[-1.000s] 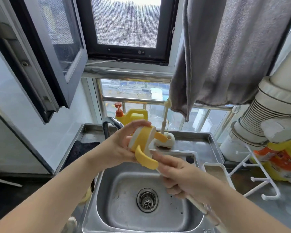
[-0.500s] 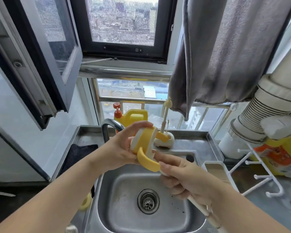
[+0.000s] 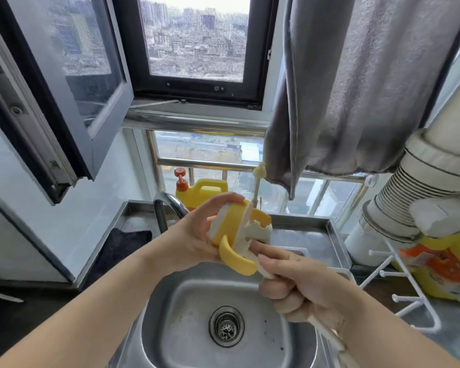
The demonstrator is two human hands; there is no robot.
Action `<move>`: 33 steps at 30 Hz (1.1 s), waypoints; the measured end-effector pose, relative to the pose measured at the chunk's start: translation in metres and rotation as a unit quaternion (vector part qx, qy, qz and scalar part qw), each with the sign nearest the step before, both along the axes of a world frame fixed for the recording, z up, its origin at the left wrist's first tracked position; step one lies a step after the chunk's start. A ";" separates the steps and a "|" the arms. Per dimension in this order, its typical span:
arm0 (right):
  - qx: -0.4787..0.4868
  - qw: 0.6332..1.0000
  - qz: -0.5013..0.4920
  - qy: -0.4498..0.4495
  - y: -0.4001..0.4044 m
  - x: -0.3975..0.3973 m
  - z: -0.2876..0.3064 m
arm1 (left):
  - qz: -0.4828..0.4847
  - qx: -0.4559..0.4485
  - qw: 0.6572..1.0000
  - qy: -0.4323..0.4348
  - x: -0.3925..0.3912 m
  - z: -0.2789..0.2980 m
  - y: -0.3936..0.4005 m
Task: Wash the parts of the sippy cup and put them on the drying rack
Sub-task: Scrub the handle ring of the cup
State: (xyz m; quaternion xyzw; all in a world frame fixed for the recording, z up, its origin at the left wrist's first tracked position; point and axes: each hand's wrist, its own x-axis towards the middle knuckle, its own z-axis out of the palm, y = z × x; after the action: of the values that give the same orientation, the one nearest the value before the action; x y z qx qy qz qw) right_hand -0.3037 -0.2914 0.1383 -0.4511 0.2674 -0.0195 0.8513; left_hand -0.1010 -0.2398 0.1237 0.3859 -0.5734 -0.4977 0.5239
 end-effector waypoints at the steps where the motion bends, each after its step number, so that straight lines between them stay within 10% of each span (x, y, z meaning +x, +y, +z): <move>1: 0.031 0.999 0.001 -0.025 0.000 -0.002 -0.003 | 0.000 0.006 1.000 -0.006 -0.002 0.000 -0.001; 9: -0.053 0.998 -0.020 0.042 -0.004 -0.020 -0.006 | 0.048 0.076 0.971 -0.221 -0.014 0.009 0.007; 14: -0.123 0.988 -0.035 0.081 -0.008 -0.026 0.000 | -0.002 0.124 0.971 -0.203 -0.012 0.018 0.010; 20: -0.156 0.984 -0.032 0.082 -0.010 -0.029 0.000 | 0.008 0.217 0.976 0.033 -0.011 0.019 0.010; 28: -0.284 0.952 0.022 0.112 0.002 -0.022 -0.003 | 0.080 0.258 0.962 -0.036 -0.025 0.029 0.006; 31: -0.458 0.878 0.030 0.134 0.005 -0.022 0.000 | 0.050 0.275 0.959 -0.050 -0.022 0.030 0.008; 33: -0.676 0.710 0.051 0.188 0.002 -0.026 -0.007 | 0.052 0.273 0.960 -0.045 -0.020 0.028 0.008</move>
State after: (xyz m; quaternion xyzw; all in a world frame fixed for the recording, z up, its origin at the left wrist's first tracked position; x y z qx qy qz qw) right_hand -0.3294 -0.2896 0.1313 -0.9136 0.3133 -0.0664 0.2504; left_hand -0.1211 -0.2319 0.1517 0.5657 -0.4177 -0.5894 0.3977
